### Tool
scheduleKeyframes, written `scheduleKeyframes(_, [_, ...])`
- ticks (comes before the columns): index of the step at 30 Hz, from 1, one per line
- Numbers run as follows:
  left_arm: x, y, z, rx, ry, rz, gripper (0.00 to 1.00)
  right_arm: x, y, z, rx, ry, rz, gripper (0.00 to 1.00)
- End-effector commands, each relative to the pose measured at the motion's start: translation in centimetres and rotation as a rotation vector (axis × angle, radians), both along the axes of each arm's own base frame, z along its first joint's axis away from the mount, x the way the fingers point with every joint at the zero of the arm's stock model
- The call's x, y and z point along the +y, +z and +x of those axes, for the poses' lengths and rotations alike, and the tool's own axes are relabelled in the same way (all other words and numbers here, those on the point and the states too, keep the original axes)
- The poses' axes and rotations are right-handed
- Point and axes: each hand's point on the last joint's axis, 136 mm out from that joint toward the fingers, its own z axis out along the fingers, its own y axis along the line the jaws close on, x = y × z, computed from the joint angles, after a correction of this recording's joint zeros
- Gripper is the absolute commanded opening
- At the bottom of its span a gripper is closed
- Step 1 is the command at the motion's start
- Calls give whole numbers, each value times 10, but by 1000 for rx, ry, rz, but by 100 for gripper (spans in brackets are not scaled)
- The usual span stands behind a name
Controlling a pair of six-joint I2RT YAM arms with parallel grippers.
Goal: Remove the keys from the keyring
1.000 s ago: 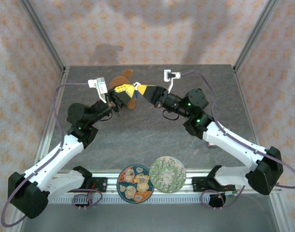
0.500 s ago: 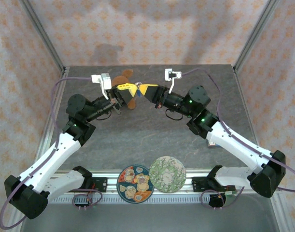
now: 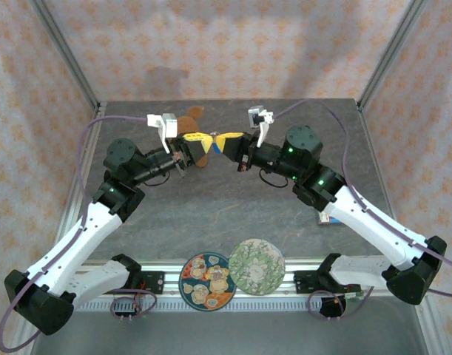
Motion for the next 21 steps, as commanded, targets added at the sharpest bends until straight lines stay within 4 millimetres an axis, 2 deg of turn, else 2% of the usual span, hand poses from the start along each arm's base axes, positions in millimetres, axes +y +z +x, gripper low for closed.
scheduleKeyframes(1, [-4,12,-6,-49,-30,11,0,21,-7,-40,-57,158,-100,0])
scheduleKeyframes(3, [-5,11,-7,-48,-30,14,0,29,-16,-38,-41,166,-125,0])
scheduleKeyframes(9, [-4,9,-9,-46,-29,20,0,27,-12,-38,-56,155,-121,0])
scheduleKeyframes(15, [-6,7,-8,-41,-32,31,0,40,-20,-43,-74,176,-187,0])
scheduleKeyframes(21, [-6,5,-10,-47,-36,27,0,47,-17,-44,-57,184,-158,0])
